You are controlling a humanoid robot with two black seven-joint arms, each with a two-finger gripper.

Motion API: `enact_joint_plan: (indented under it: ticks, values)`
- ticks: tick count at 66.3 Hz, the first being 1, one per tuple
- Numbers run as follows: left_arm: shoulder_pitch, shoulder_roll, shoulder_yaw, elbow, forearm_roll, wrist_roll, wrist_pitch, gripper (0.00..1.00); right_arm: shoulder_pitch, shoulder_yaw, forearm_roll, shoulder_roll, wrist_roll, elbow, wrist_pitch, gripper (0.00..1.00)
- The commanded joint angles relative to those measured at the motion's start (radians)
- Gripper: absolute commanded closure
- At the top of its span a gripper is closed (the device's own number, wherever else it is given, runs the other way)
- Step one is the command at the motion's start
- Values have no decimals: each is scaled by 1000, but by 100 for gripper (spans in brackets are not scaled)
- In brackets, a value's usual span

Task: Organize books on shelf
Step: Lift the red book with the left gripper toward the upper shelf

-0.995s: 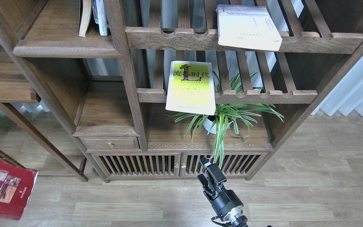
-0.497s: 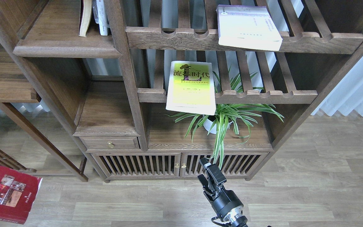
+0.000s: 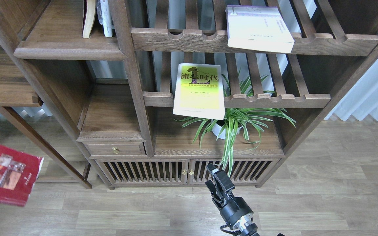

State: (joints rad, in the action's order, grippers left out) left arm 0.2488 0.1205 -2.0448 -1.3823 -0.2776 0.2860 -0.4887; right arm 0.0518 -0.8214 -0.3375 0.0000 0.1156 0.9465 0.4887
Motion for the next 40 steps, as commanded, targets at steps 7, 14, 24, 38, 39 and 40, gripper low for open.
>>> enact_joint_plan:
  ticks: [7,14,24,38,39,40]
  values:
    - [-54,67,0,0,-2,19,0,98,-6,-1,0,0,-1,-2,0,1]
    - [-82,87,1,0,-2,30,0,98,-7,-1,0,0,-1,-2,0,1]
    - [-115,96,5,0,0,47,0,98,-23,-1,0,0,-1,-2,0,1]
    - [-201,185,37,0,-2,48,0,98,-36,-2,0,0,1,-2,0,1]
    - [-213,195,41,2,-2,48,0,98,-38,-2,0,0,1,-2,0,1]
    - [-224,205,46,2,-2,48,0,98,-38,-2,0,0,1,-2,0,1]
